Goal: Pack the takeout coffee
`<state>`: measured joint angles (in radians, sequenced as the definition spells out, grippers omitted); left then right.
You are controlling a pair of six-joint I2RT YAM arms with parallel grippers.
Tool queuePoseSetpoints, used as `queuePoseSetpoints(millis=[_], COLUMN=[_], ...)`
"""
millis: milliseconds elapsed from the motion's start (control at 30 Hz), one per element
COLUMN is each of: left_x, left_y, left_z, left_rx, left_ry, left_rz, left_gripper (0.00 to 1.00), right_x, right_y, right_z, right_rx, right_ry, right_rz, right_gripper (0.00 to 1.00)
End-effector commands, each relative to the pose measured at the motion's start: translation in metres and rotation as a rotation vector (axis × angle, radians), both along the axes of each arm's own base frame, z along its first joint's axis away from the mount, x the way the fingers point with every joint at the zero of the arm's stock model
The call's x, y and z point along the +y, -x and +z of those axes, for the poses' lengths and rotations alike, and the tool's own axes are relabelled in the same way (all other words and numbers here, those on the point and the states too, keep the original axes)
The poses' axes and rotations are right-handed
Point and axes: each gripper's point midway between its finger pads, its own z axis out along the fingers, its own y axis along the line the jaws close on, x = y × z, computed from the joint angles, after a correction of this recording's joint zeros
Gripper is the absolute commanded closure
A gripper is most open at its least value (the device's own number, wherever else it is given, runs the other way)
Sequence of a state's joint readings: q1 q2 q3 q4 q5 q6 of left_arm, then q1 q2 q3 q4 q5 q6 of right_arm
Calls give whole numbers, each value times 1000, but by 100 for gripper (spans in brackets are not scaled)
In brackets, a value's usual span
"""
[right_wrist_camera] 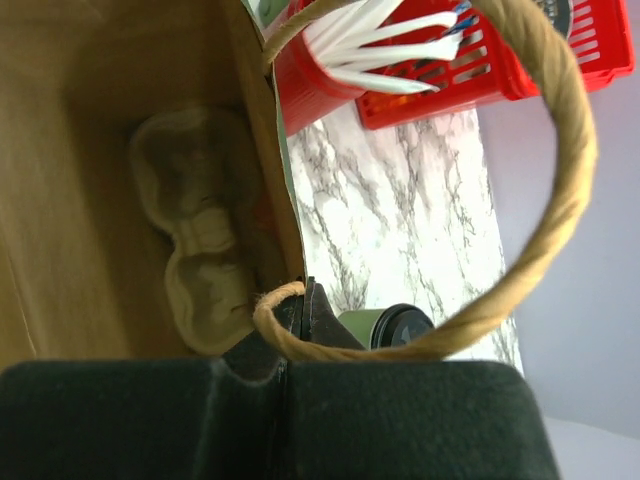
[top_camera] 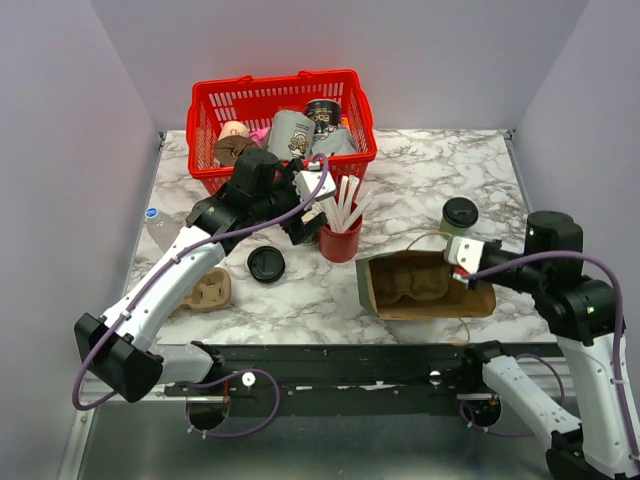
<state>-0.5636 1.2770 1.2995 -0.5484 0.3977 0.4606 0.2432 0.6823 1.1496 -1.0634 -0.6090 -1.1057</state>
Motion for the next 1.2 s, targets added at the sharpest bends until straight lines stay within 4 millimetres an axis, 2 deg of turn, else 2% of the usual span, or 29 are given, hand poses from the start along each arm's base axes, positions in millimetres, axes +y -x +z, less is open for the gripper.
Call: queuePoseSetpoints(millis=[0, 67, 167, 367, 467, 633, 700, 767, 900, 933, 1033, 1100, 1167], left_x=[7, 8, 8, 11, 11, 14, 18, 22, 30, 31, 29, 27, 24], left_y=[13, 16, 18, 32, 45, 64, 64, 65, 70, 71, 72, 73, 72], left_z=[21, 29, 42, 78, 84, 79, 77, 79, 79, 79, 80, 79, 77], left_rx=[-28, -34, -25, -29, -9, 26, 23, 5, -1, -2, 5, 16, 26], left_ry=[9, 23, 63, 152, 155, 140, 134, 125, 102, 102, 109, 118, 124], left_rz=[-27, -29, -10, -11, -57, -102, -87, -81, -75, -75, -89, -96, -105], left_gripper=[2, 2, 1, 2, 2, 2, 2, 1, 2, 2, 2, 2, 2], right_x=[14, 21, 27, 40, 53, 85, 97, 105, 118, 121, 130, 134, 135], right_y=[2, 0, 4, -12, -18, -20, -30, -42, -62, -65, -73, -75, -78], right_z=[33, 37, 30, 20, 16, 9, 7, 16, 10, 10, 7, 11, 25], right_rx=[98, 165, 293, 407, 437, 515, 565, 556, 612, 609, 625, 653, 631], right_ry=[-118, -134, -134, -138, -117, -97, -115, -148, -157, -162, -175, -193, -210], right_rz=[-7, 13, 31, 54, 96, 177, 154, 144, 116, 122, 127, 113, 100], right_gripper=[100, 99, 99, 99, 99, 100, 99, 100, 99, 95, 71, 64, 54])
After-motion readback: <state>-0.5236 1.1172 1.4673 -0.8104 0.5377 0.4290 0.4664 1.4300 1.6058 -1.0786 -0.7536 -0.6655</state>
